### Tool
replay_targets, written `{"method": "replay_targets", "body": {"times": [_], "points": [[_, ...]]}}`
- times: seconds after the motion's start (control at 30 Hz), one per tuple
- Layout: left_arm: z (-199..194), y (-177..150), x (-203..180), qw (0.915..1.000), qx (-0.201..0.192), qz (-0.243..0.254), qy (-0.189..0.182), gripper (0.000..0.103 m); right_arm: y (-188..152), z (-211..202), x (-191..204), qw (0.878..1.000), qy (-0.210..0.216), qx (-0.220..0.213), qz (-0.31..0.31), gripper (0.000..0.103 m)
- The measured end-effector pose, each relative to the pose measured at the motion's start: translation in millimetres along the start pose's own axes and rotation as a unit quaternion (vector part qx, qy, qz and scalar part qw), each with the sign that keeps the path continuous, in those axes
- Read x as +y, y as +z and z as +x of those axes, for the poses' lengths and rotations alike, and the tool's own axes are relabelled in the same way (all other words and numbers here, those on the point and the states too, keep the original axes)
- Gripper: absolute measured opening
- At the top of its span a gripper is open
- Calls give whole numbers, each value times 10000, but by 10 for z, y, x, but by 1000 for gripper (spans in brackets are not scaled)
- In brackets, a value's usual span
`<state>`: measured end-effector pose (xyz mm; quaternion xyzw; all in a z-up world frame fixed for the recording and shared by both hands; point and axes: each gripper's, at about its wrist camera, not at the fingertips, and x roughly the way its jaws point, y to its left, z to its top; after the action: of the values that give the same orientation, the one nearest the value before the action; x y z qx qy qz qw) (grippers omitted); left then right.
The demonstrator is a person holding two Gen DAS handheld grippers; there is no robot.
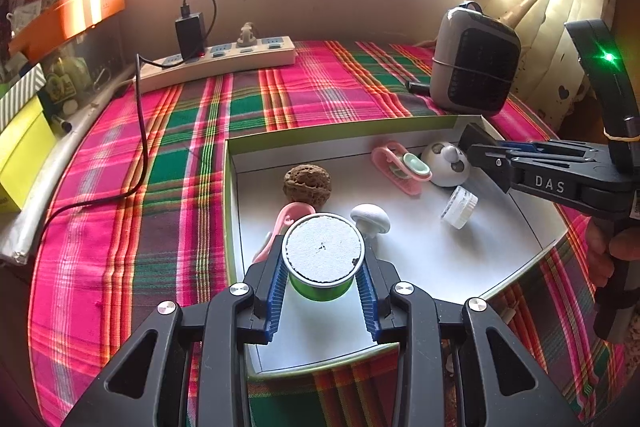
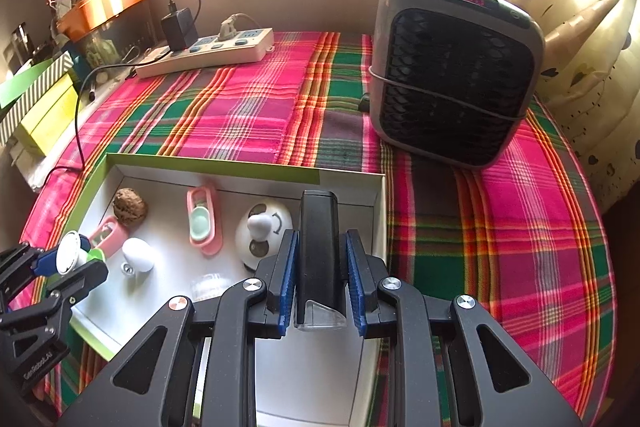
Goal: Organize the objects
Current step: 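Carry the tape roll and black flashlight over the box and lower them inside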
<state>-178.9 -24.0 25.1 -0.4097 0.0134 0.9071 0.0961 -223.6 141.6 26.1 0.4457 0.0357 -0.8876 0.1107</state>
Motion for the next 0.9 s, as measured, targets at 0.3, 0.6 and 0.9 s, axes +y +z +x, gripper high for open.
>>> {"method": "replay_targets", "body": {"times": [0.3, 0.6, 0.9], "points": [[39, 21, -54, 9999, -39, 100, 39, 31, -22, 88, 60, 9999, -29, 52, -92, 24], [38, 6, -114, 9998, -57, 195, 16, 30, -36, 117, 96, 9999, -9, 61, -134, 24], [51, 14, -133, 9998, -47, 193, -13, 30, -36, 128, 112, 9998, -34, 70, -170, 24]]}}
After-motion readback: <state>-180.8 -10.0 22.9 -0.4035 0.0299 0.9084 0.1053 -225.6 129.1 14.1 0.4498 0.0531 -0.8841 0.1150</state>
